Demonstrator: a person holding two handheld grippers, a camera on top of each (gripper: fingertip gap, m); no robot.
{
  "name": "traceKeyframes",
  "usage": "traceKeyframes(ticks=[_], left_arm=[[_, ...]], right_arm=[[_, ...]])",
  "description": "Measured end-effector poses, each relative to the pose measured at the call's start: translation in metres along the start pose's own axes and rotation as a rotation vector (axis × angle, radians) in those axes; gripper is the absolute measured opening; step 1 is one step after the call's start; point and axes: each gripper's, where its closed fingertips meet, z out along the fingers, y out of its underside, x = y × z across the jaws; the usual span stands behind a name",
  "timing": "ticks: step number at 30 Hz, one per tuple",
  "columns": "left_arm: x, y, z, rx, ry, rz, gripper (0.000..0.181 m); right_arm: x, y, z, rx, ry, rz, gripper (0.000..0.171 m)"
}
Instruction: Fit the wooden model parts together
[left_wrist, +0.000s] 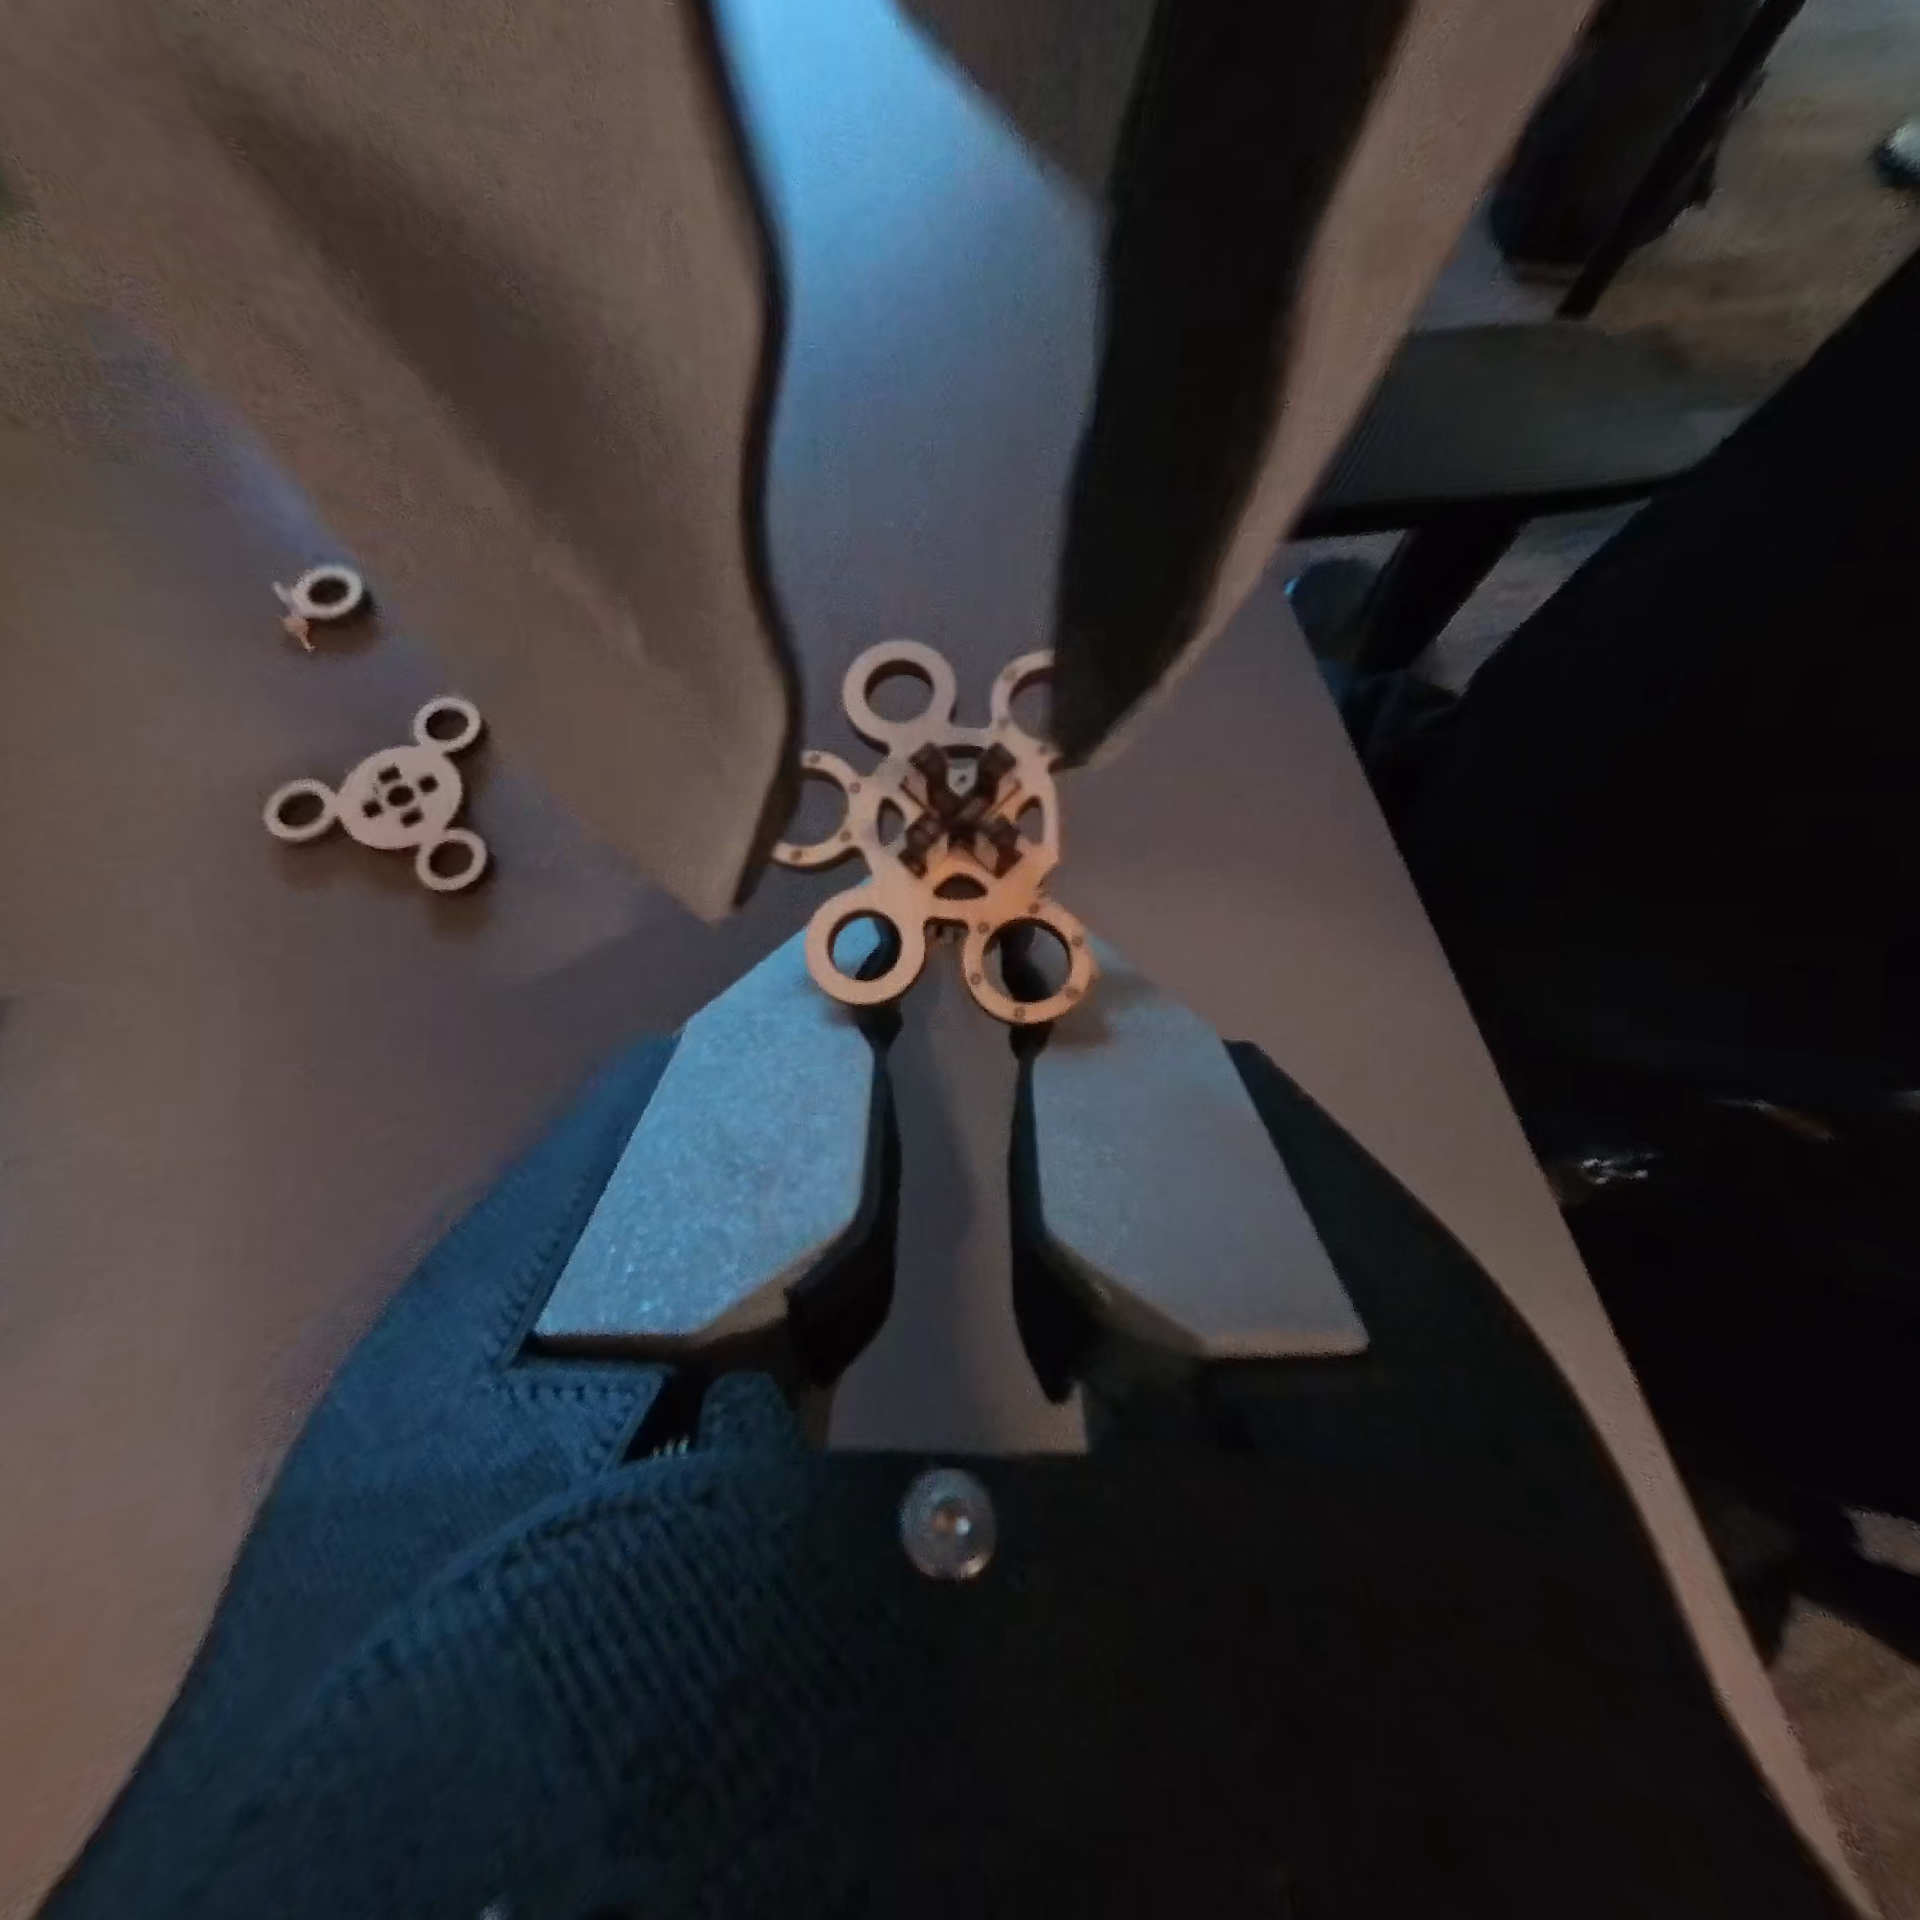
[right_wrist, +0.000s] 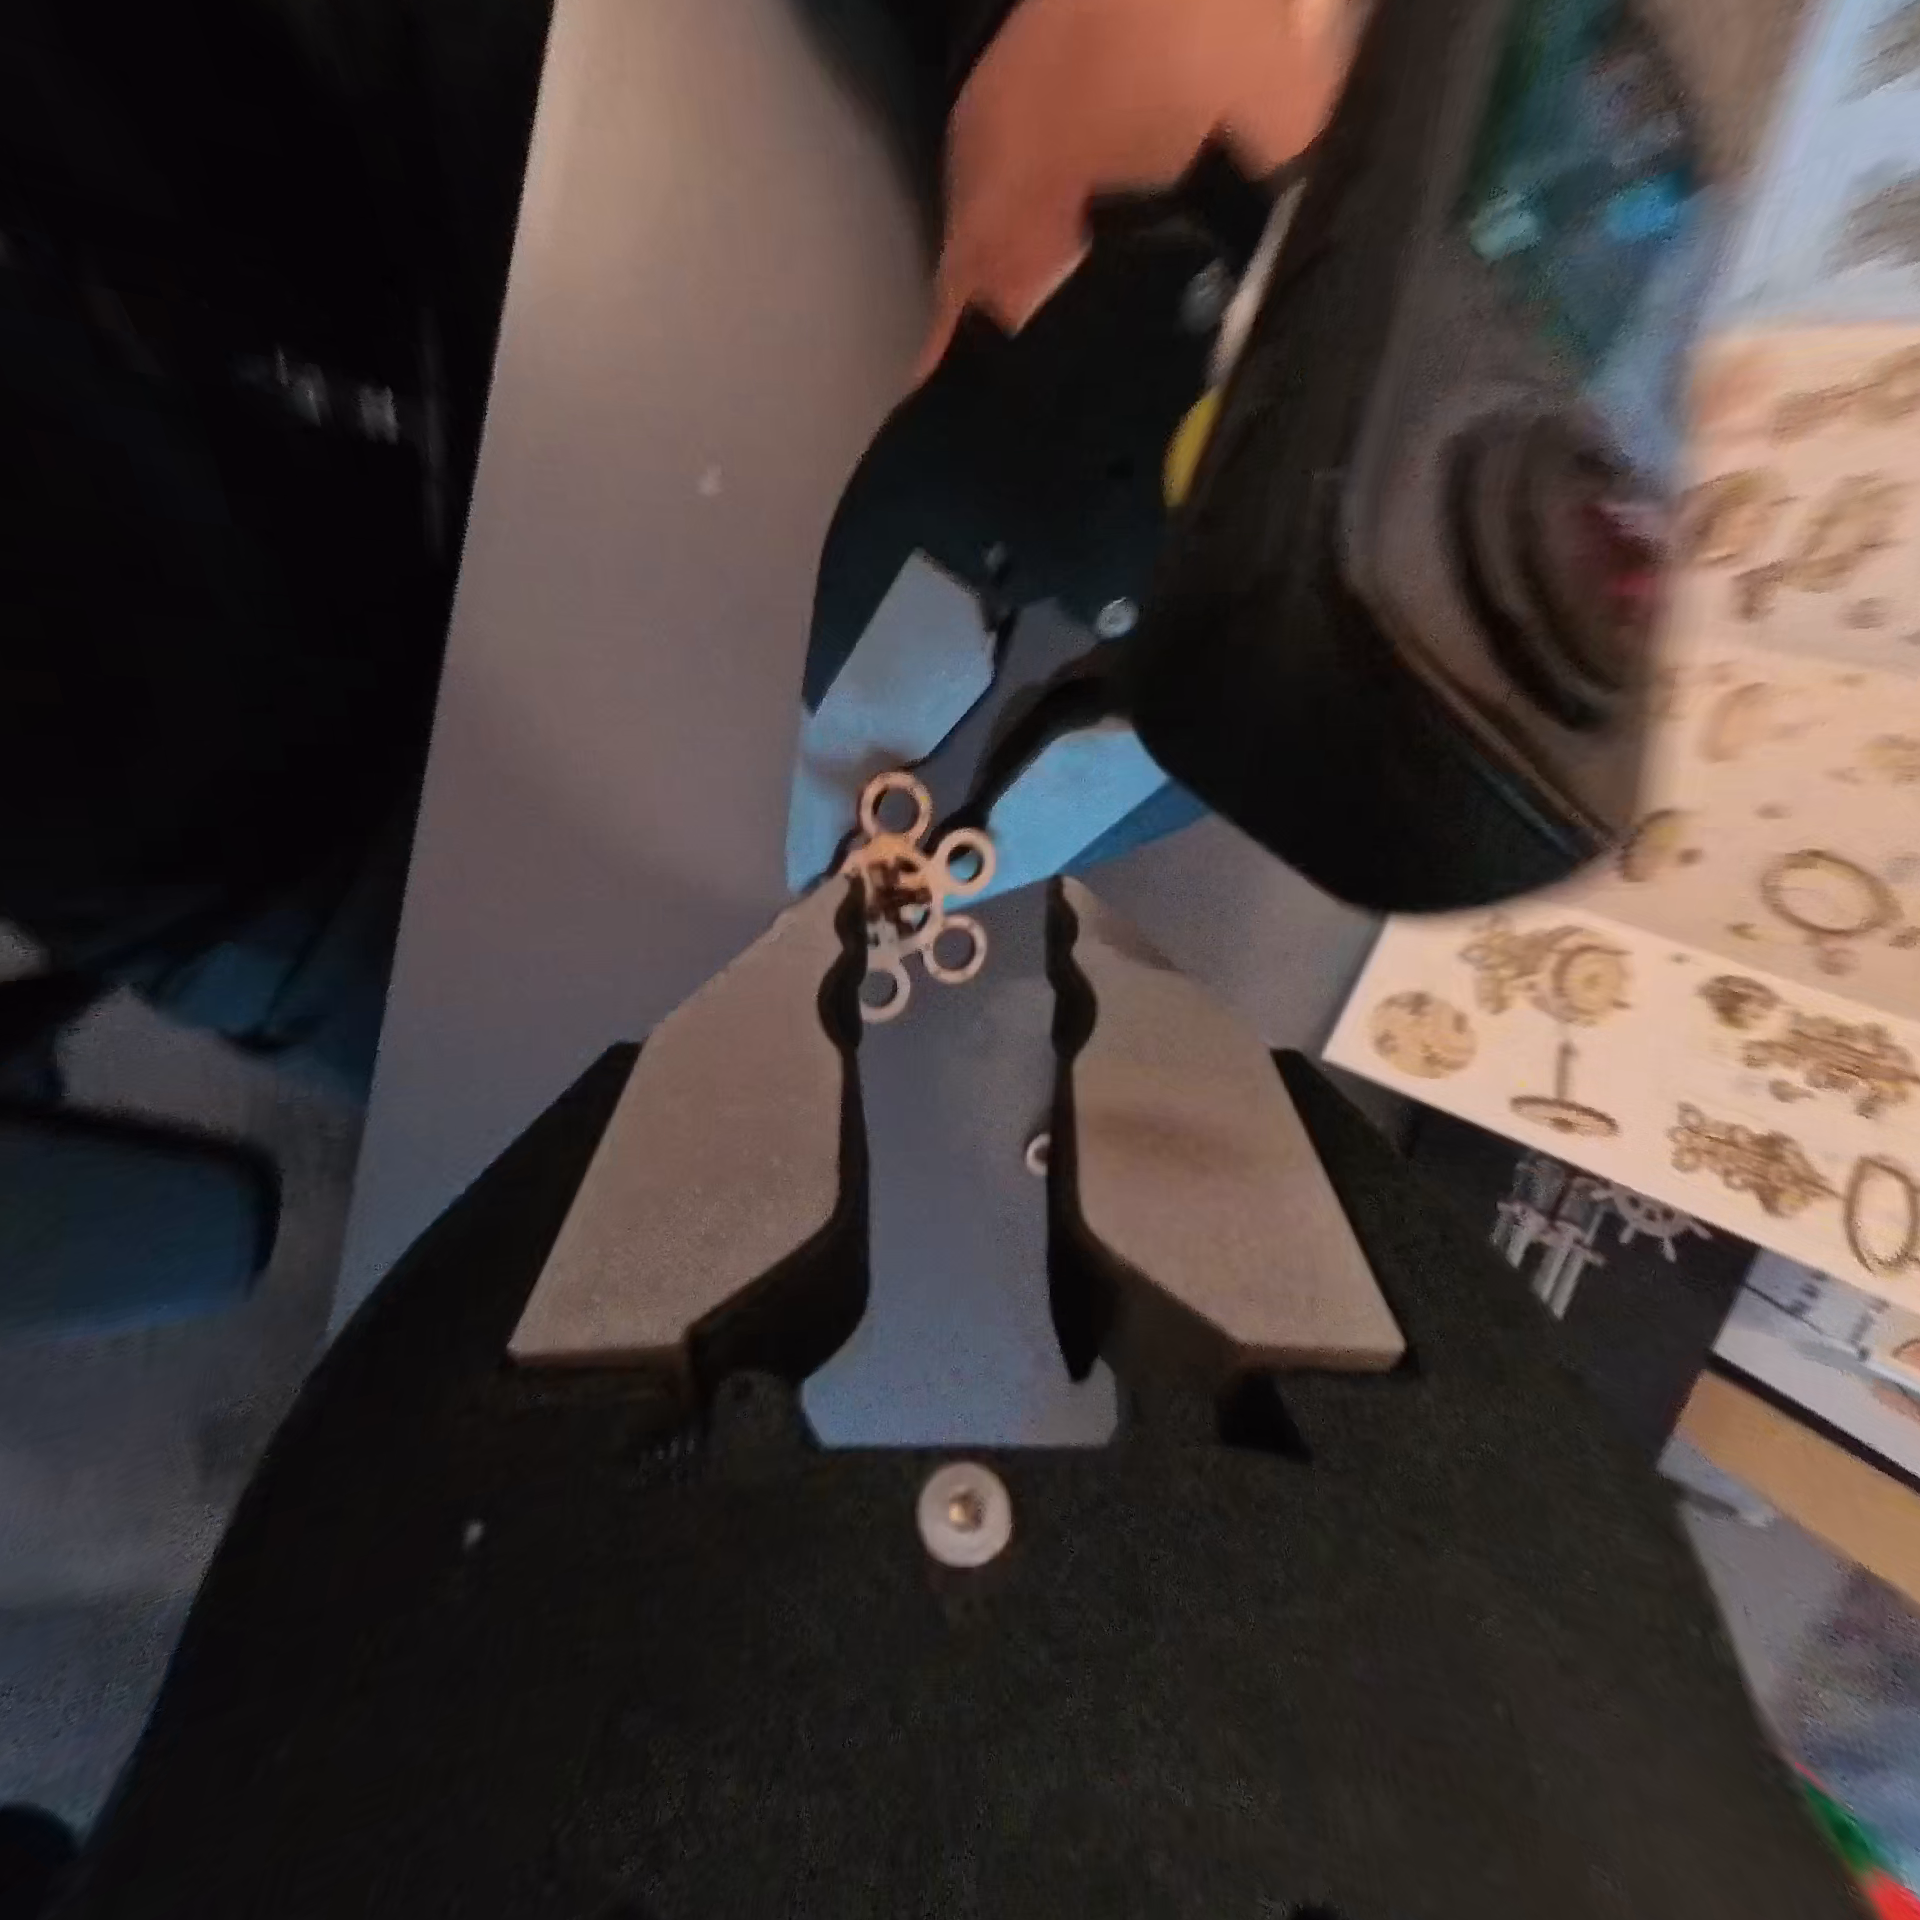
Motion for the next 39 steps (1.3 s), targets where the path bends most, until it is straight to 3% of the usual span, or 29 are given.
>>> traceKeyframes(ticks=[3,6,10,22,27,31,39], left_arm=[[-0.005,0.0,-0.007,0.062,0.064,-0.111,0.015],[-0.001,-0.016,-0.023,0.2,0.166,-0.188,0.015],[0.007,-0.029,-0.039,0.314,0.307,-0.265,0.015],[0.006,-0.05,-0.067,0.527,0.551,-0.433,0.015],[-0.007,-0.039,-0.048,0.429,0.381,-0.402,0.015],[-0.017,-0.034,-0.047,0.38,0.239,-0.372,0.015],[-0.05,0.009,-0.036,0.137,-0.059,-0.378,0.015]], right_arm=[[0.029,-0.02,-0.03,0.334,0.123,0.16,0.04],[0.057,-0.008,-0.048,0.551,0.265,0.322,0.041],[0.078,0.024,-0.047,0.714,0.369,0.481,0.043],[0.093,0.067,-0.038,1.098,0.315,0.752,0.035],[0.084,0.055,-0.048,1.227,0.158,0.768,0.041],[0.084,0.055,-0.035,1.138,0.194,0.748,0.044],[0.07,0.039,-0.01,1.024,0.127,0.672,0.046]])
